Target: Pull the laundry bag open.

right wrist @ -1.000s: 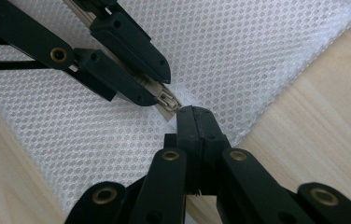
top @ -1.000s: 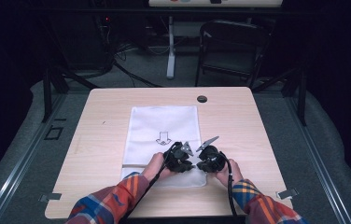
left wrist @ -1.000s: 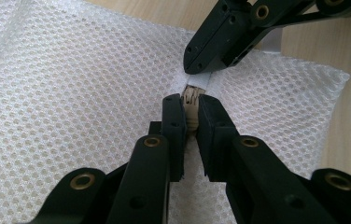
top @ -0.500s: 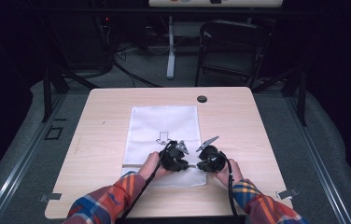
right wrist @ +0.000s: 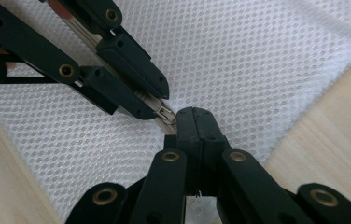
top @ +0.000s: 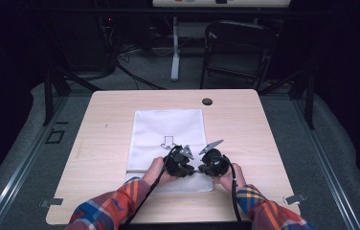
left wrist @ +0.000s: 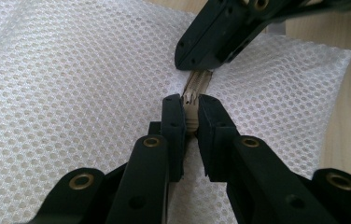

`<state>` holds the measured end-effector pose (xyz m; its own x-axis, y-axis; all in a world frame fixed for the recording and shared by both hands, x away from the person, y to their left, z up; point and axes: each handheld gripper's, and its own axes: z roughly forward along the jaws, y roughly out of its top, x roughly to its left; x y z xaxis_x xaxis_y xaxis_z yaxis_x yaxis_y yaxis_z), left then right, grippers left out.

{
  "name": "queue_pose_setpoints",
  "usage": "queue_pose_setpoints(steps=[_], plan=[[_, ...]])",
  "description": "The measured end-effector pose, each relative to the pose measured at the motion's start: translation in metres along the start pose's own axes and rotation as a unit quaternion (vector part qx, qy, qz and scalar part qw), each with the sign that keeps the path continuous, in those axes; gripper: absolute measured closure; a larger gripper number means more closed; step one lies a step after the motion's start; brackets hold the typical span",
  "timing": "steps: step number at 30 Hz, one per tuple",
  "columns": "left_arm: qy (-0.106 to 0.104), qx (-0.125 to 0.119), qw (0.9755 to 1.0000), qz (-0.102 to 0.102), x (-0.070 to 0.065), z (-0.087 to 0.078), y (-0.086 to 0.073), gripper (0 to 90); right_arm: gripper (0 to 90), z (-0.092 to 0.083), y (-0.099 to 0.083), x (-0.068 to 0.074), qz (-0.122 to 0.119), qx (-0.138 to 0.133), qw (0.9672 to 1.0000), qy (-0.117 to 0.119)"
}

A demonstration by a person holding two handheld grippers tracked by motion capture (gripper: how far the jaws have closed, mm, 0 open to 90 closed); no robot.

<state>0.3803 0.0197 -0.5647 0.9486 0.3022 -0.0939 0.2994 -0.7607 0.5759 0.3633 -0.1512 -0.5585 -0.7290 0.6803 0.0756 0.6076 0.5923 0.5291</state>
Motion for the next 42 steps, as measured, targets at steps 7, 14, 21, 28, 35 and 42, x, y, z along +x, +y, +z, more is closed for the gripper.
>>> queue_pose_setpoints(steps=[7,14,21,28,35,42], plan=[[0.008,-0.002,1.0,0.001,-0.0016,0.0007,0.0008,81.2,90.0,0.0028,-0.002,0.0002,0.004,-0.006,1.0,0.002],[0.008,0.0,1.0,0.003,-0.0017,0.0005,0.001,81.3,90.0,0.0024,-0.0021,-0.0009,0.002,0.005,1.0,0.002],[0.008,0.002,1.0,0.005,-0.0019,0.0,0.0013,81.5,90.0,0.0025,-0.0005,0.0013,-0.012,0.011,0.9998,-0.008],[0.006,0.007,0.9999,0.004,-0.0012,-0.0012,0.0014,81.5,90.0,0.0022,-0.0003,0.0013,-0.011,0.013,0.9998,-0.008],[0.006,0.005,1.0,0.005,-0.0015,-0.001,0.0016,81.6,90.0,0.0023,-0.0006,0.0013,-0.01,0.013,0.9998,-0.008],[0.004,0.006,1.0,0.004,-0.0013,-0.0015,0.0015,81.6,90.0,0.0014,-0.0002,0.0021,-0.01,0.02,0.9997,-0.01]])
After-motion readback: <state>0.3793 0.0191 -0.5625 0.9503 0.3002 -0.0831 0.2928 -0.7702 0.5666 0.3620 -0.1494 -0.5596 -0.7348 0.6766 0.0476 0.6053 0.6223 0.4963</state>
